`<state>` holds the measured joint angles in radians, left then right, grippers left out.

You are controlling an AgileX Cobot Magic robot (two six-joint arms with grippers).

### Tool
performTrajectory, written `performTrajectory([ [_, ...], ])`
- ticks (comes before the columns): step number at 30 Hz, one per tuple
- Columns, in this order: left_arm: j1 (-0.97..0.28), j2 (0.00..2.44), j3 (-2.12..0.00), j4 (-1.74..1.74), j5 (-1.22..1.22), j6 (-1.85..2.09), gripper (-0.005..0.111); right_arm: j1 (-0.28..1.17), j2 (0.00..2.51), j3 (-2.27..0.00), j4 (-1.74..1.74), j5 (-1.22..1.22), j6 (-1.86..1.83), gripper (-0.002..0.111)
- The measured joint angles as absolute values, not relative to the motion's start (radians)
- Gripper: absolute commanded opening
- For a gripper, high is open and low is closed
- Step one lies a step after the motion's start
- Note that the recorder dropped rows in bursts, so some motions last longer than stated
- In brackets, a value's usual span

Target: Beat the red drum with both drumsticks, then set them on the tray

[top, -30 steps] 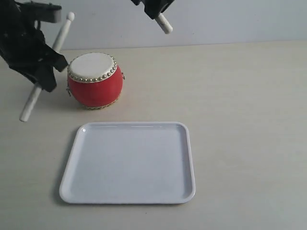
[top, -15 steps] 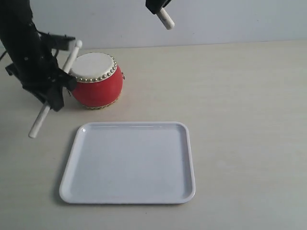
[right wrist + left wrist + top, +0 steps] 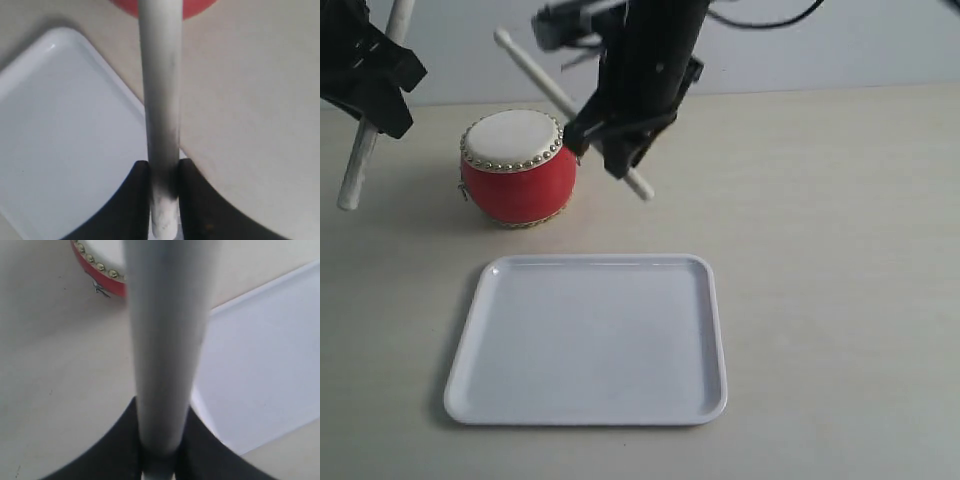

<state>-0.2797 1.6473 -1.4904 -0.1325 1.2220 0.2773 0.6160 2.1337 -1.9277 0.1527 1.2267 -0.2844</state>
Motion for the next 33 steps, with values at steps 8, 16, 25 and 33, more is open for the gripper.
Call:
performTrajectory([
  [8, -0.28, 1.645, -1.49, -0.133, 1.222, 0.277, 0.0, 0.616, 2.312, -1.913, 0.108, 1.225, -0.241, 0.0],
  [16, -0.28, 1.645, -1.49, -0.133, 1.222, 0.277, 0.0, 0.616, 1.928, -1.92, 0.073, 1.223, -0.217, 0.0],
  [25, -0.28, 1.64, -1.402, -0.193, 1.147, 0.277, 0.0, 0.616, 1.769, -1.866, 0.063, 1.225, -0.213, 0.0],
  [33, -0.28, 1.505, -1.202, -0.304, 0.892, 0.277, 0.0, 0.616, 1.734, -1.612, 0.052, 1.22, -0.145, 0.0],
])
